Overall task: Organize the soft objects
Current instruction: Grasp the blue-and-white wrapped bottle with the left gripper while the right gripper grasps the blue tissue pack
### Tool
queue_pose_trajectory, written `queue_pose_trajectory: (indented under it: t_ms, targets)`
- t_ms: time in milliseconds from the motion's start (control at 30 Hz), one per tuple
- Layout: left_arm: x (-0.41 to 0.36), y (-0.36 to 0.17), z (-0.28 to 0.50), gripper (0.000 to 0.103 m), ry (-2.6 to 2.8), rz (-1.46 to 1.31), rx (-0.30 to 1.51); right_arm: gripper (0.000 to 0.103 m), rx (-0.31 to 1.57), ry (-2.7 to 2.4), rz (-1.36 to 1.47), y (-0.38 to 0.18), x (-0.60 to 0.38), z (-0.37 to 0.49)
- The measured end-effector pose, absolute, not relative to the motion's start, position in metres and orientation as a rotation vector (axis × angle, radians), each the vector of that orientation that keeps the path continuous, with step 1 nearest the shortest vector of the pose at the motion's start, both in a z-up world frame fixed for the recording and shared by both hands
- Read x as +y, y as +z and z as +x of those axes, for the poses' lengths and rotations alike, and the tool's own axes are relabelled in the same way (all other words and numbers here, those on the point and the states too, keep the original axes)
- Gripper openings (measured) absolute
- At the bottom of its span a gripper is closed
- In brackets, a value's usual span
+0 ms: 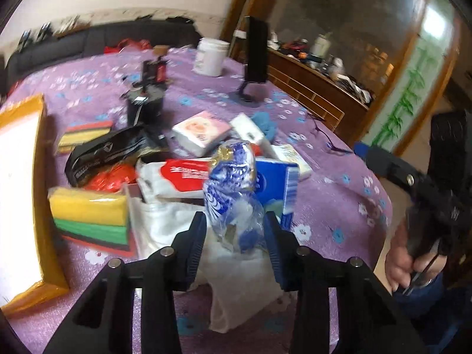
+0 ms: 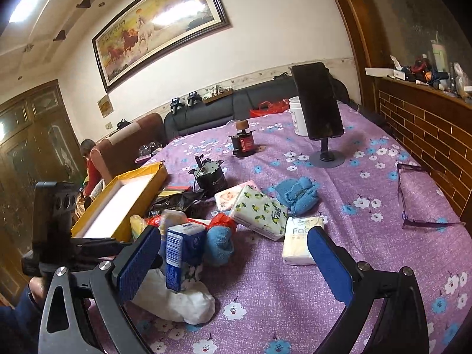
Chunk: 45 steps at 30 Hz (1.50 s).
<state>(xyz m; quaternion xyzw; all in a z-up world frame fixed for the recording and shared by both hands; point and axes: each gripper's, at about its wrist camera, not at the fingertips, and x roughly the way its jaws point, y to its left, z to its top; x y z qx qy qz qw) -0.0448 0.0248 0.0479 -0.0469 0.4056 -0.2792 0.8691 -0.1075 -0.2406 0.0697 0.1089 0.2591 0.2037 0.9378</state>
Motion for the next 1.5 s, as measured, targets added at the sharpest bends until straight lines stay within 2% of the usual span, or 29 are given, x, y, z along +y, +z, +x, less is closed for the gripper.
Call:
queue_pose_trajectory:
  t_ms: [67, 333, 400, 433, 467, 533, 733, 800, 833, 867, 1000, 1067, 1233, 1500]
  targets:
    - [0.026, 0.051, -0.043, 0.053, -0.583, -0.104, 0.846, 0.101, 0.532, 0.418, 0.228, 0.068, -0.241, -0.107]
    - [0.0, 0.047, -0.023, 0.053, -0.585, -0.088, 0.874, 0.101, 0.548, 0.446, 0.225, 0.069, -0.237, -0.108]
    - [0.0, 0.047, -0.021, 0.047, -0.595, -0.101, 0.864, 0.101, 0.551, 0.459, 0.223, 0.069, -0.236, -0.11]
    - [0.0, 0.048, -0.023, 0.04, -0.597, -0.102, 0.855, 0.101, 0.554, 0.466, 0.222, 0.069, -0.236, -0.111]
    - [0.001, 0.048, -0.024, 0.028, -0.606, -0.105, 0.849, 0.101, 0.559, 0.471, 0.221, 0.067, -0.235, -0.112]
    - [0.005, 0.049, -0.027, 0.015, -0.624, -0.12, 0.853, 0.101, 0.581, 0.492, 0.23, 0.064, -0.231, -0.111]
    - [0.01, 0.046, -0.024, 0.015, -0.606, -0.109, 0.878, 0.101, 0.618, 0.497, 0.246, 0.059, -0.223, -0.106]
    - [0.004, 0.045, -0.023, 0.027, -0.589, -0.071, 0.881, 0.101, 0.619, 0.491, 0.252, 0.059, -0.225, -0.105]
    - [-0.001, 0.044, -0.021, 0.038, -0.576, -0.053, 0.888, 0.101, 0.619, 0.485, 0.255, 0.06, -0.226, -0.104]
    - [-0.006, 0.043, -0.018, 0.041, -0.572, -0.043, 0.895, 0.101, 0.619, 0.477, 0.258, 0.06, -0.228, -0.104]
    - [-0.022, 0.032, -0.002, 0.041, -0.547, 0.0, 0.95, 0.101, 0.634, 0.456, 0.27, 0.059, -0.234, -0.102]
    - [-0.026, 0.028, 0.0, 0.032, -0.552, 0.001, 0.955, 0.101, 0.64, 0.448, 0.267, 0.057, -0.235, -0.102]
    - [-0.018, 0.034, -0.009, 0.025, -0.574, -0.042, 0.91, 0.101, 0.701, 0.437, 0.238, 0.048, -0.23, -0.097]
    - [0.014, 0.064, -0.034, 0.023, -0.579, -0.116, 0.818, 0.101, 0.838, 0.406, 0.099, 0.021, -0.2, -0.081]
